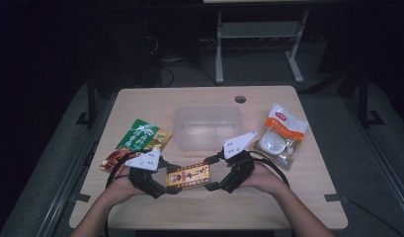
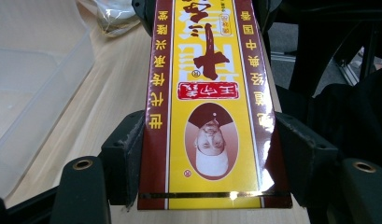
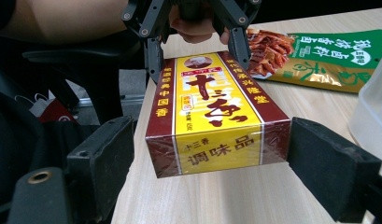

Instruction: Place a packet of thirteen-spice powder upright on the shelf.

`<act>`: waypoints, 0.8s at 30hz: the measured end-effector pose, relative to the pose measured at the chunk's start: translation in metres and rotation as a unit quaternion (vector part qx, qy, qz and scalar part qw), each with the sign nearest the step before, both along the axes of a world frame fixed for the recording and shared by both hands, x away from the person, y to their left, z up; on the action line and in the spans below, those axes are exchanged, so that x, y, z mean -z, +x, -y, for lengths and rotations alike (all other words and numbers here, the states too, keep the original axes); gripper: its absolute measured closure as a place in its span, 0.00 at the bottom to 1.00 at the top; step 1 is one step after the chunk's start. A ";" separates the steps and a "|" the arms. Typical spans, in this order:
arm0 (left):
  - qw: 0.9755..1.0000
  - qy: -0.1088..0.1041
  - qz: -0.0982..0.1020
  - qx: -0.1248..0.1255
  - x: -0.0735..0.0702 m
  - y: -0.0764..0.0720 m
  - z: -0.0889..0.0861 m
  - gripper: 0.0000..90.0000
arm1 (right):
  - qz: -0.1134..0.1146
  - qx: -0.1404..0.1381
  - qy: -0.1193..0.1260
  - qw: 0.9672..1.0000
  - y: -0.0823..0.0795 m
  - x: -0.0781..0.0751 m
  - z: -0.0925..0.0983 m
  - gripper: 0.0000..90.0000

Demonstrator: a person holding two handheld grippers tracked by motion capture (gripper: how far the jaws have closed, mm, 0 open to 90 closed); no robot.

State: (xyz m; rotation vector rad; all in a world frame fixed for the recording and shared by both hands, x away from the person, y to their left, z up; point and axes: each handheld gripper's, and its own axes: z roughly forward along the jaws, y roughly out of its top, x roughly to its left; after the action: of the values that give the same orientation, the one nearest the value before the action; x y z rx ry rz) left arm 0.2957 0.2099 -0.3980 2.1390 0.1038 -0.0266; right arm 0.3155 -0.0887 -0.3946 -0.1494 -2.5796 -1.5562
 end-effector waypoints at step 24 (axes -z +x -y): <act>1.000 -0.021 -0.010 0.017 0.003 0.001 0.001 0.35 | 0.014 -0.012 0.020 1.000 -0.003 -0.003 0.003 0.34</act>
State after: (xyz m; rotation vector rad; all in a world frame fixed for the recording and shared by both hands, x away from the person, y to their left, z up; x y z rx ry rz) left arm 0.2969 0.2086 -0.4006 2.0992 0.0783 -0.0697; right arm 0.3120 -0.0920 -0.3914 -0.0917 -2.5592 -1.6118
